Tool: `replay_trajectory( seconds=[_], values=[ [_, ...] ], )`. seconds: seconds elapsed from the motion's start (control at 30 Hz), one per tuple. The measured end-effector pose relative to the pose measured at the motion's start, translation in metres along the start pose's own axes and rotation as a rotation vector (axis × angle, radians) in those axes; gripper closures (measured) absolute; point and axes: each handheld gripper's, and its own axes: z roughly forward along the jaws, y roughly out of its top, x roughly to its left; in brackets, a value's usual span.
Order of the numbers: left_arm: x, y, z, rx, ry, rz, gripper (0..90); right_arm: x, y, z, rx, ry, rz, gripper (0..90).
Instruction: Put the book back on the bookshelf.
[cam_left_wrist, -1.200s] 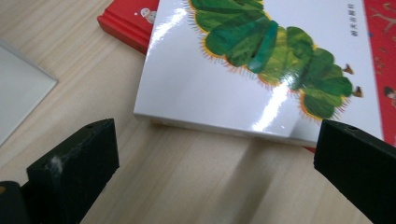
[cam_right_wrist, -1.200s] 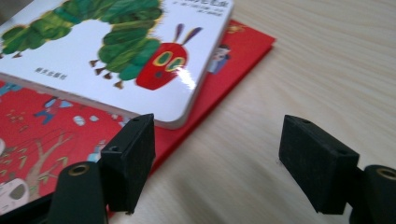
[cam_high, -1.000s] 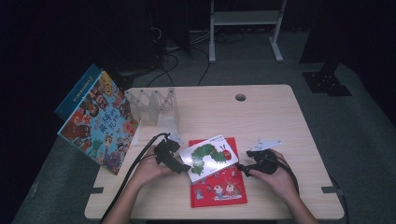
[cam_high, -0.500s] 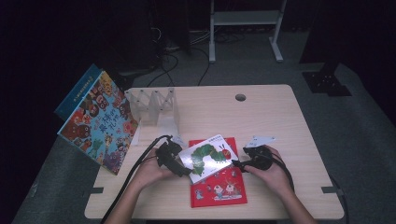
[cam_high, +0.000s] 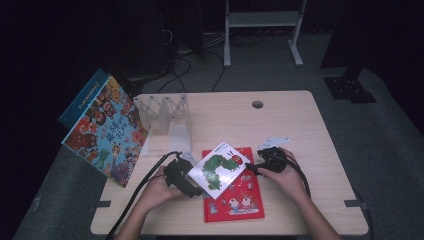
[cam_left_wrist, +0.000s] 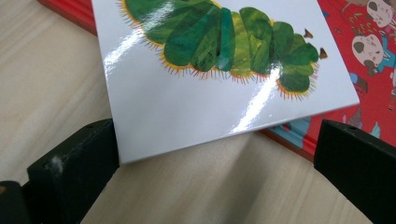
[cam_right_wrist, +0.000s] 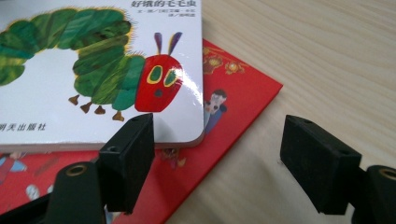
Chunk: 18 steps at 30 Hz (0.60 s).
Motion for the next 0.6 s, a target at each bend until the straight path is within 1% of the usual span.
replay_trajectory(
  seconds=[0.1, 0.17, 0.23, 0.3, 0.37, 0.47, 0.5, 0.53, 0.6],
  values=[
    [-0.001, -0.006, -0.002, -0.005, 0.004, -0.007, 0.2, -0.003, 0.005, 0.005, 0.002, 0.001, 0.006, 25.4],
    [-0.001, -0.011, -0.003, -0.008, 0.028, -0.01, 0.2, -0.002, 0.007, 0.004, -0.01, 0.007, 0.014, 28.1],
    [0.0, -0.017, -0.005, -0.014, 0.043, -0.013, 0.1, 0.001, 0.008, 0.003, -0.023, 0.031, 0.025, 28.0],
    [0.002, -0.023, -0.007, -0.026, 0.059, -0.023, 0.1, 0.006, 0.009, 0.003, -0.02, 0.042, 0.002, 28.1],
    [0.004, -0.028, -0.01, -0.033, 0.072, -0.022, 0.1, 0.011, 0.008, 0.004, -0.029, 0.062, -0.003, 28.2],
    [0.008, -0.033, -0.012, -0.052, 0.115, -0.021, 0.1, 0.014, 0.01, 0.007, -0.028, 0.076, -0.009, 28.1],
    [0.01, -0.035, -0.012, -0.057, 0.114, -0.025, 0.1, 0.015, 0.01, 0.008, -0.029, 0.08, -0.008, 28.0],
    [0.01, -0.035, -0.012, -0.059, 0.118, -0.021, 0.1, 0.016, 0.01, 0.009, -0.03, 0.084, -0.008, 27.9],
    [0.011, -0.037, -0.01, -0.053, 0.143, -0.007, 0.1, 0.016, 0.011, 0.01, -0.032, 0.09, -0.007, 28.0]
  ],
)
